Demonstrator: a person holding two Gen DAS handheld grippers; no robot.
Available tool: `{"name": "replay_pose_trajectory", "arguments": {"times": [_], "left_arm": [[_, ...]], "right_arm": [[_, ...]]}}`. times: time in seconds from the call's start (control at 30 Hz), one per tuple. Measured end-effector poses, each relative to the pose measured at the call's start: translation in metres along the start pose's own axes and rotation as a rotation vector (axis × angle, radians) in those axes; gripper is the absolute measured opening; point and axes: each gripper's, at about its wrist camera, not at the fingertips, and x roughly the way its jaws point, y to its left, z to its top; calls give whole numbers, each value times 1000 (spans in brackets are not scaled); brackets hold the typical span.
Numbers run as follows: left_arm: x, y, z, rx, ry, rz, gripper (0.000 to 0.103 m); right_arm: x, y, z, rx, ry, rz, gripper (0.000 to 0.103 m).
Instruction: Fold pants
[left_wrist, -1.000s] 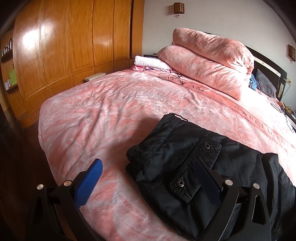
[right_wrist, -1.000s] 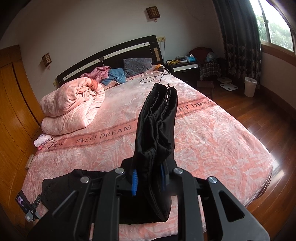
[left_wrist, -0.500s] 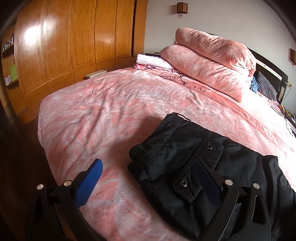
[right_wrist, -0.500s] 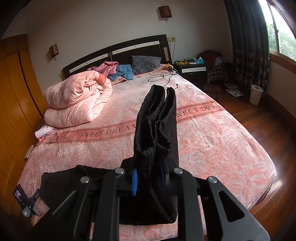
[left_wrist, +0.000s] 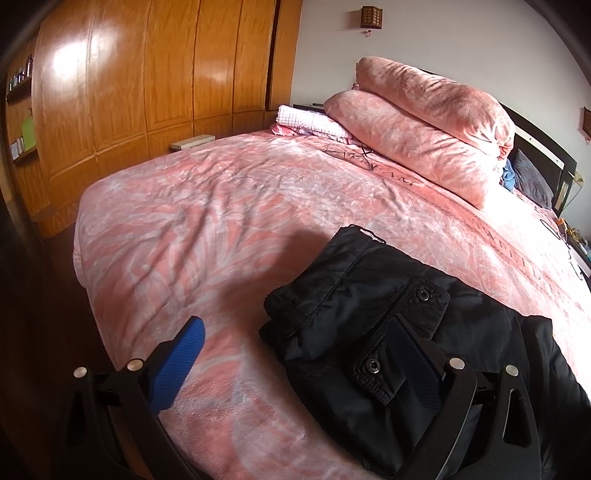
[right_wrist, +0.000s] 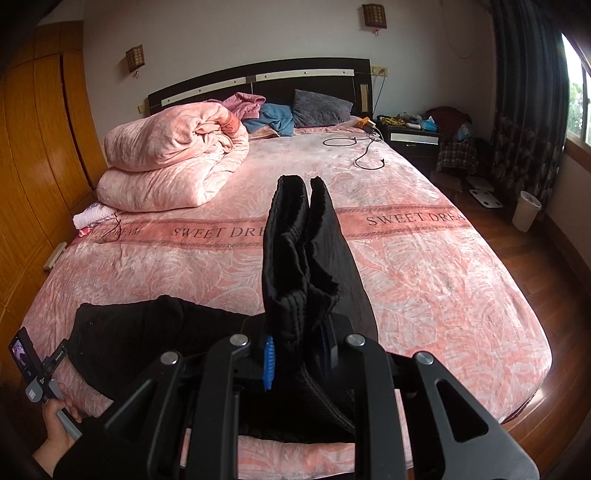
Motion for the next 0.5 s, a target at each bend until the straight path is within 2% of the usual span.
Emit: {"name": "replay_pose_trajectory", "arguments": {"times": [0.5], "left_arm": [[2,7,0,-33,11,-10,99]], "right_arm": [[31,68,-19,-177,89,2,18]]}}
